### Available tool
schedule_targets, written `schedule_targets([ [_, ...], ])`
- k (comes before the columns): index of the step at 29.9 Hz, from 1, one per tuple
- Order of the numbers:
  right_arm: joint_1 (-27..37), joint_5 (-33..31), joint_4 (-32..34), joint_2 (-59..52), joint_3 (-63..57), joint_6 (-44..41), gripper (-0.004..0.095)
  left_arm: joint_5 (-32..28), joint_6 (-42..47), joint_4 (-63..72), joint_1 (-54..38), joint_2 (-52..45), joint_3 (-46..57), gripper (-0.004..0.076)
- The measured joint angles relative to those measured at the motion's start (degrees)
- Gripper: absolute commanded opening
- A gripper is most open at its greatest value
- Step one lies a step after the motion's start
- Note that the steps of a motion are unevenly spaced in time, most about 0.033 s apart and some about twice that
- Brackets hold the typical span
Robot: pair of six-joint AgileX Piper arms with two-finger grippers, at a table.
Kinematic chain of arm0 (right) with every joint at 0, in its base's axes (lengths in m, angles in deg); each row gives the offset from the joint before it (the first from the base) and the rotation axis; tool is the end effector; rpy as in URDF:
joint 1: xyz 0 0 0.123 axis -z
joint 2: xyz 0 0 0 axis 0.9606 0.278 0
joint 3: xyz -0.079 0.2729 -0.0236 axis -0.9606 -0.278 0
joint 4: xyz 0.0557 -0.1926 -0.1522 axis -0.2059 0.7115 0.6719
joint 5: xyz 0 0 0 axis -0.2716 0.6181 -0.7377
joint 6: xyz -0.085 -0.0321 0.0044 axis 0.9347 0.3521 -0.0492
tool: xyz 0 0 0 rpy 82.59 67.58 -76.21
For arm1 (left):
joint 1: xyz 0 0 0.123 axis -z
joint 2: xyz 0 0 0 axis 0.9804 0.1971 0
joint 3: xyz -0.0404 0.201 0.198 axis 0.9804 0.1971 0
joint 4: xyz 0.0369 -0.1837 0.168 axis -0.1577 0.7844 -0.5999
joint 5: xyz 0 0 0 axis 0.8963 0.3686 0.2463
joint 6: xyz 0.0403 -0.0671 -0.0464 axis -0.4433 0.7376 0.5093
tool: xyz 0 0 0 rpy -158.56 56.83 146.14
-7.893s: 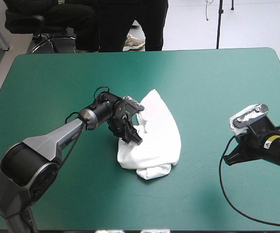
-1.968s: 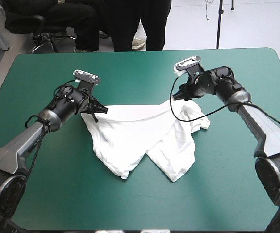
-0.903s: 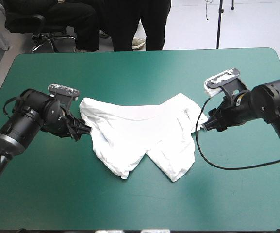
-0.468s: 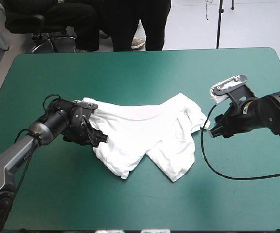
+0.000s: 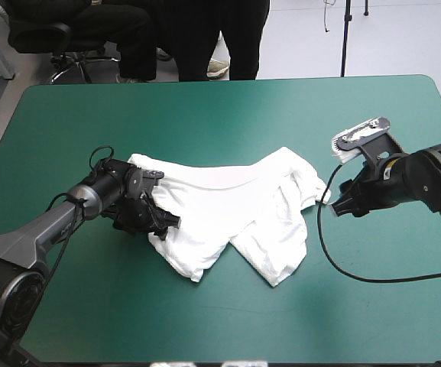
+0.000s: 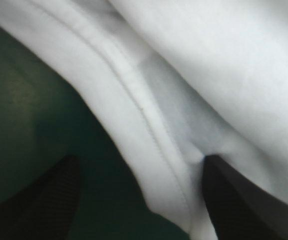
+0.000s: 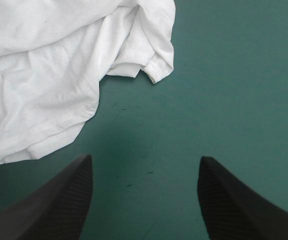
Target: Fold the cloth
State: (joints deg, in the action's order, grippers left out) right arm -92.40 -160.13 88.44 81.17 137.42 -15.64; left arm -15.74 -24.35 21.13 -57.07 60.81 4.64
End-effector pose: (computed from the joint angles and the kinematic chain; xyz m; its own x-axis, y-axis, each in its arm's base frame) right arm 0.2100 0.0647 0.4056 -0.7312 -0.4433 -0.5185 -0.4328 0.8890 -0.1496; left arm 0.2914 -0.1196 0.2077 -0.9637 0.2389 -0.1192 0.2473 0.9670 -0.0612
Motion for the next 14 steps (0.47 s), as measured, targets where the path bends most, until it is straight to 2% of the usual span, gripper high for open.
schedule_targets([
  [3, 0.0, 0.5, 0.9, 0.9, 0.0, -0.3, 0.0567, 0.4, -0.4, 0.4, 0.0, 0.3, -0.3, 0.0395],
  [6, 0.0, 1.7, 2.0, 3.0, 0.0, -0.6, 0.0567, 0.7, -0.8, 0.7, 0.0, 0.8, -0.6, 0.0272],
  [10, 0.0, 5.8, 2.7, 6.5, 0.0, -1.1, 0.0567, 0.4, -1.0, 1.2, 1.2, 1.2, -0.9, 0.0106],
  [14, 0.0, 9.9, 2.8, 10.1, 0.0, -1.3, 0.0567, -0.2, -1.0, 1.4, 2.8, 1.2, -0.9, -0.0017],
])
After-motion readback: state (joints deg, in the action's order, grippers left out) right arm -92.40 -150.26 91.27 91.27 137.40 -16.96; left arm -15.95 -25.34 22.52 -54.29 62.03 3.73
